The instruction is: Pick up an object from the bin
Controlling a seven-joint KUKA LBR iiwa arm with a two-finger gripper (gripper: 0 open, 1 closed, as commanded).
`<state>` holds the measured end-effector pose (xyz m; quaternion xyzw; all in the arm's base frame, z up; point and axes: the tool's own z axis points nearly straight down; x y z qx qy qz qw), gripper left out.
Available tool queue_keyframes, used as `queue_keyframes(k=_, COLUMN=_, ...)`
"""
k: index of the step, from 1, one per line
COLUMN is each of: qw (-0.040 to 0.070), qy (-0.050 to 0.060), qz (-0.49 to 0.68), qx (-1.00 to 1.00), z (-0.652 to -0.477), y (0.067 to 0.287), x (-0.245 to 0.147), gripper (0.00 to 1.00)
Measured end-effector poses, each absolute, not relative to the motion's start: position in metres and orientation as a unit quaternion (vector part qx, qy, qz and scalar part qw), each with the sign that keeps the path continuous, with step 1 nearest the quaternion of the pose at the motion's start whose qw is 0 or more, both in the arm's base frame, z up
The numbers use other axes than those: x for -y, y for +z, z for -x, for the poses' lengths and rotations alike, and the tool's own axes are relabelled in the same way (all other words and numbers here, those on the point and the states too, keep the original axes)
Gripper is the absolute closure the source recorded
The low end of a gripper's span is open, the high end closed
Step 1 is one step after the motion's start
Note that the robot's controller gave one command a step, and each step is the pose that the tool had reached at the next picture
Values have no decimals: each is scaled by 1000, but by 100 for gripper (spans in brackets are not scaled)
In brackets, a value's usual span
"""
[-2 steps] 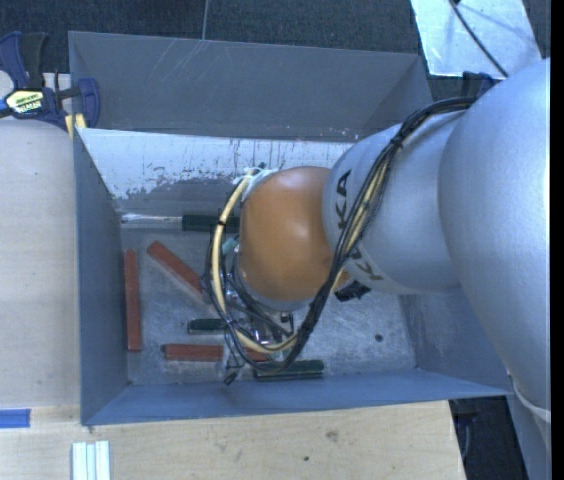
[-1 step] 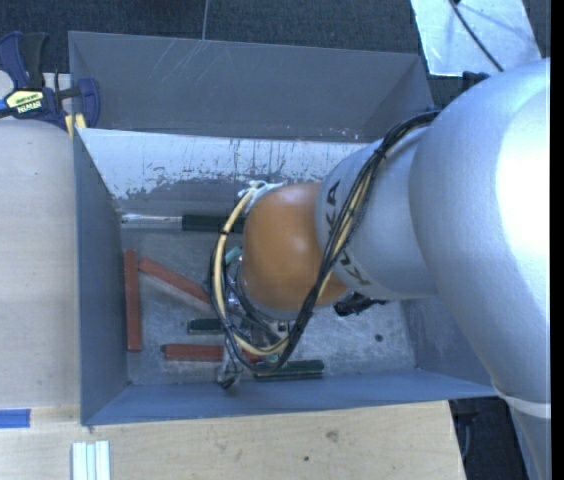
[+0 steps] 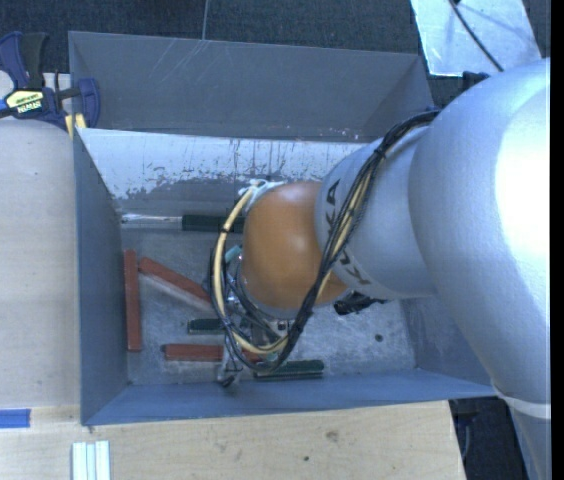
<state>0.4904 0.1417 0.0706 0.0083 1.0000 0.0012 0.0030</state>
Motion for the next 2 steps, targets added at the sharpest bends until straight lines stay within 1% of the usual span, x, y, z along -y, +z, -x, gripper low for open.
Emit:
queue_keyframes(k=1, qw=5, qy=2, qz=-9, qx=-1000, z=-492, y=72, x=-142, gripper=100)
queue_keyframes(k=2, qw=5, qy=1, qz=-9, qx=-1000, z=-494, y=199, x=-142, gripper=100)
